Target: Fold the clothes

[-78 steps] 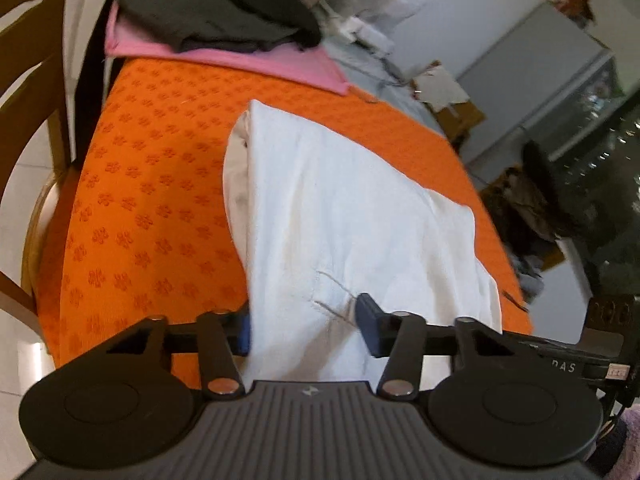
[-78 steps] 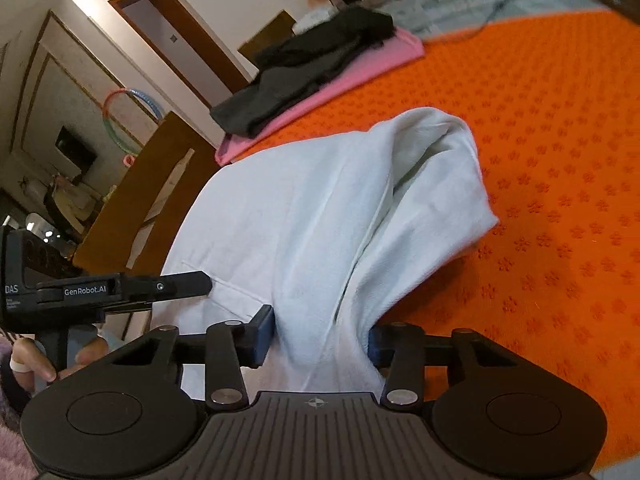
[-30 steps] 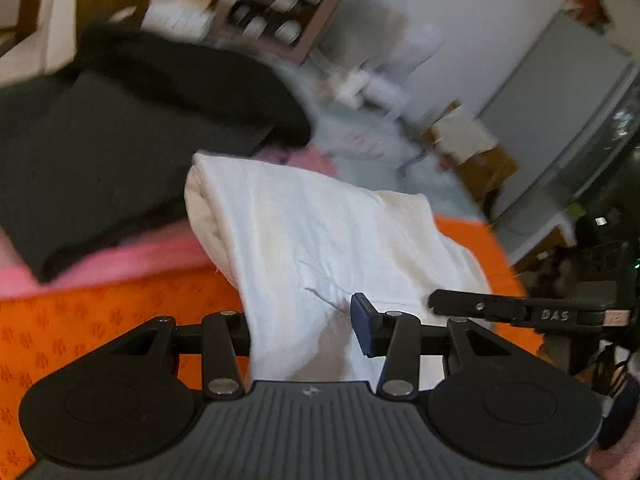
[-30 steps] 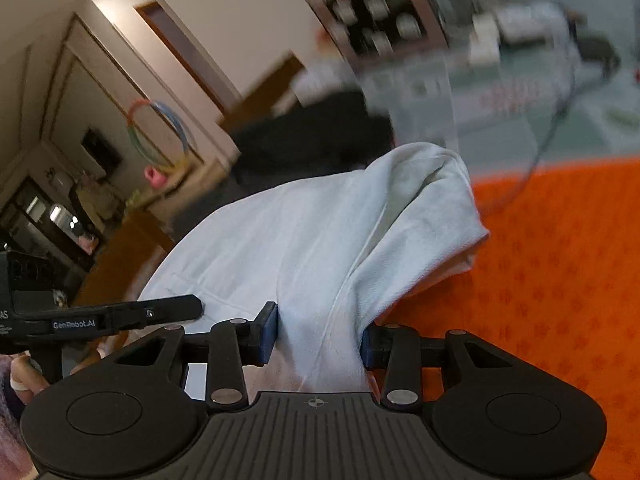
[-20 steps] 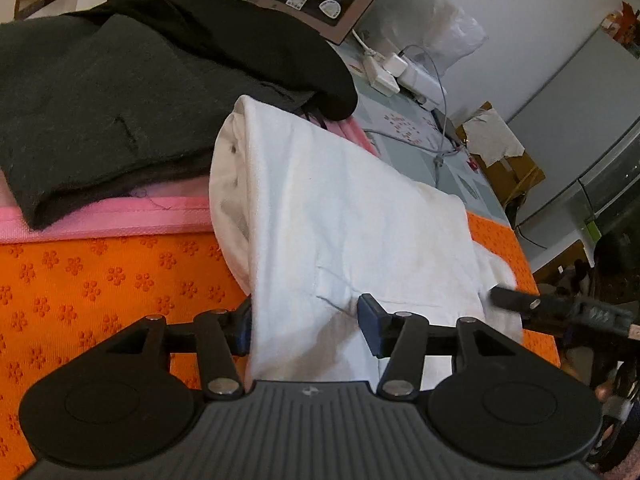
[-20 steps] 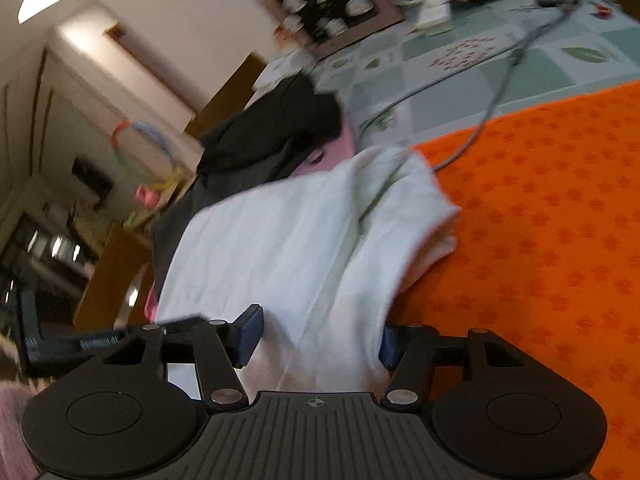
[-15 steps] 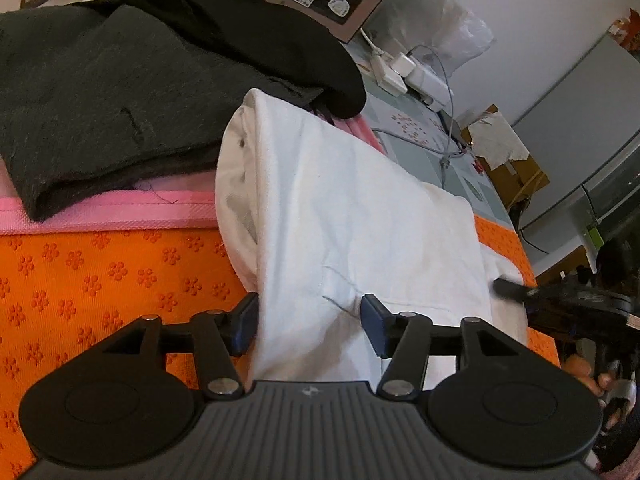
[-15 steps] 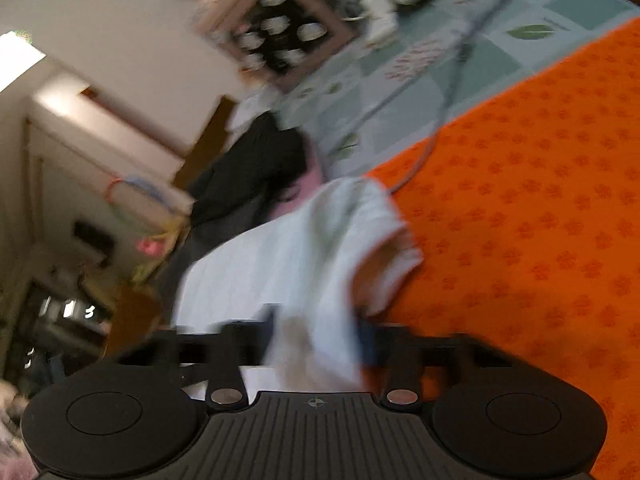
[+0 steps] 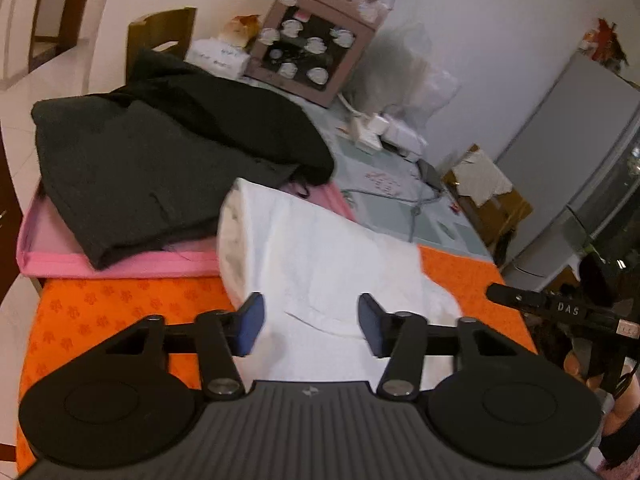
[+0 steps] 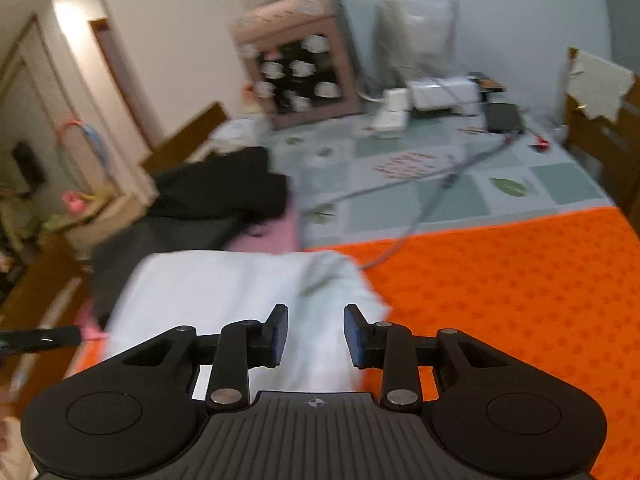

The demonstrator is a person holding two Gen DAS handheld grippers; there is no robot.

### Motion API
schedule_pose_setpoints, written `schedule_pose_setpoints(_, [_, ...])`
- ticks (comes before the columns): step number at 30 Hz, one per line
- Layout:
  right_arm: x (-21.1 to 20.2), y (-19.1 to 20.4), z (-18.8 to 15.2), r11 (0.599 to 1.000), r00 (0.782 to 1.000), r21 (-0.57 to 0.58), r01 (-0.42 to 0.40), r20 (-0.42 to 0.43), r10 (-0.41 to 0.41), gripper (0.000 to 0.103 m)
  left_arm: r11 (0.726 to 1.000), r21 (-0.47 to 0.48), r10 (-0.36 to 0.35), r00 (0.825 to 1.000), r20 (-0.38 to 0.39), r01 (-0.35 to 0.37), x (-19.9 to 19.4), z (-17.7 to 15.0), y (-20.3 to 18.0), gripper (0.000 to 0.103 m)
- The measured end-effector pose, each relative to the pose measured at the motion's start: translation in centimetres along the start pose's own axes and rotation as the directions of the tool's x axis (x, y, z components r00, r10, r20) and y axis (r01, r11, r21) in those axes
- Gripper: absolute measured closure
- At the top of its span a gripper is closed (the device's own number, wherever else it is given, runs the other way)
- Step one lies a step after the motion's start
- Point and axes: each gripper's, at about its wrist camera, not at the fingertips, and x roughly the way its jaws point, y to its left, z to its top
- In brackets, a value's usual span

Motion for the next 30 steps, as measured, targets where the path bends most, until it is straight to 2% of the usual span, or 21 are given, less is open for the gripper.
schedule_pose_setpoints(1, [0.0, 0.6, -0.2, 1.0, 1.0, -0.004, -0.023, -0.011, 0.023, 0.068, 1.0, 0.018, 0.0, 1.0, -0.012, 0.001, 0.0, -0.4, -0.5, 0.069])
schedule_pose_setpoints(3, [0.0, 1.8, -0.9, 0.998, 0.997, -0.015, -0.068, -0.037, 0.067, 0.068, 0.998, 0.063, 0.016, 0.999, -0.052, -0.013, 0.6, -1.4, -1.3, 0.079])
schedule_pose_setpoints(6, [0.5, 3.7, -2.7, 0.993, 0.99, -0.051, -0.104, -0.097, 0.098, 0.069, 0.993, 0.104, 0.06, 0.99, -0.124, -0.047, 1.9, -3.2, -1.5, 0.082])
schedule_pose_setpoints(9, [2.0, 5.2, -5.0, 0.987, 0.98, -0.102, -0.122, -0.167, 0.104, 0.069, 0.991, 0.113, 0.084, 0.986, -0.145, -0.068, 3.0, -4.7, -1.0, 0.082])
schedule_pose_setpoints(12, [4.1, 5.6, -7.5, 0.982, 0.977, -0.172, -0.075, -0.21, 0.038, 0.069, 0.986, 0.142, 0.109, 0.984, -0.144, -0.088, 3.8, -5.2, -0.8, 0.087])
schedule_pose_setpoints(13, [4.1, 5.8, -7.9, 0.977, 0.98, -0.201, -0.069, -0.199, 0.028, 0.069, 0.984, 0.153, 0.118, 0.983, -0.142, -0.096, 4.1, -5.4, -0.8, 0.089])
schedule_pose_setpoints(15, [4.0, 6.2, -8.3, 0.968, 0.983, -0.247, -0.054, -0.183, 0.008, 0.068, 0.984, 0.149, 0.116, 0.984, -0.139, -0.094, 4.1, -5.7, -0.5, 0.089])
schedule_pose_setpoints(18, [3.2, 6.6, -7.9, 0.97, 0.983, -0.237, -0.053, -0.182, 0.009, 0.068, 0.988, 0.128, 0.104, 0.987, -0.125, -0.088, 2.9, -5.2, -0.4, 0.087])
schedule_pose_setpoints(21, [0.4, 7.3, -7.4, 0.973, 0.992, -0.224, -0.049, -0.122, 0.022, 0.066, 0.985, 0.149, 0.105, 0.991, -0.078, -0.092, 0.3, -5.0, -0.8, 0.073])
schedule_pose_setpoints(22, [-0.7, 7.7, -7.3, 0.975, 0.995, -0.219, -0.046, -0.101, 0.024, 0.063, 0.983, 0.157, 0.106, 0.992, -0.065, -0.095, -0.8, -5.1, -0.9, 0.068])
schedule_pose_setpoints(24, [-3.2, 8.5, -7.0, 0.979, 0.998, -0.201, -0.043, -0.063, 0.03, 0.049, 0.98, 0.173, 0.109, 0.993, -0.04, -0.1, -3.1, -5.3, -1.2, 0.061])
schedule_pose_setpoints(26, [-5.8, 9.7, -7.0, 0.981, 0.999, -0.186, -0.049, -0.028, 0.045, 0.027, 0.978, 0.186, 0.104, 0.994, -0.021, -0.099, -5.6, -5.6, -1.3, 0.053])
schedule_pose_setpoints(28, [-8.5, 11.1, -7.3, 0.981, 0.999, -0.187, -0.044, 0.006, 0.046, 0.013, 0.975, 0.202, 0.098, 0.995, -0.001, -0.096, -8.3, -5.9, -1.5, 0.045])
schedule_pose_setpoints(30, [-11.1, 12.5, -7.8, 0.979, 0.999, -0.2, -0.032, 0.036, 0.04, 0.007, 0.969, 0.233, 0.085, 0.996, 0.026, -0.088, -11.2, -6.5, -1.9, 0.041])
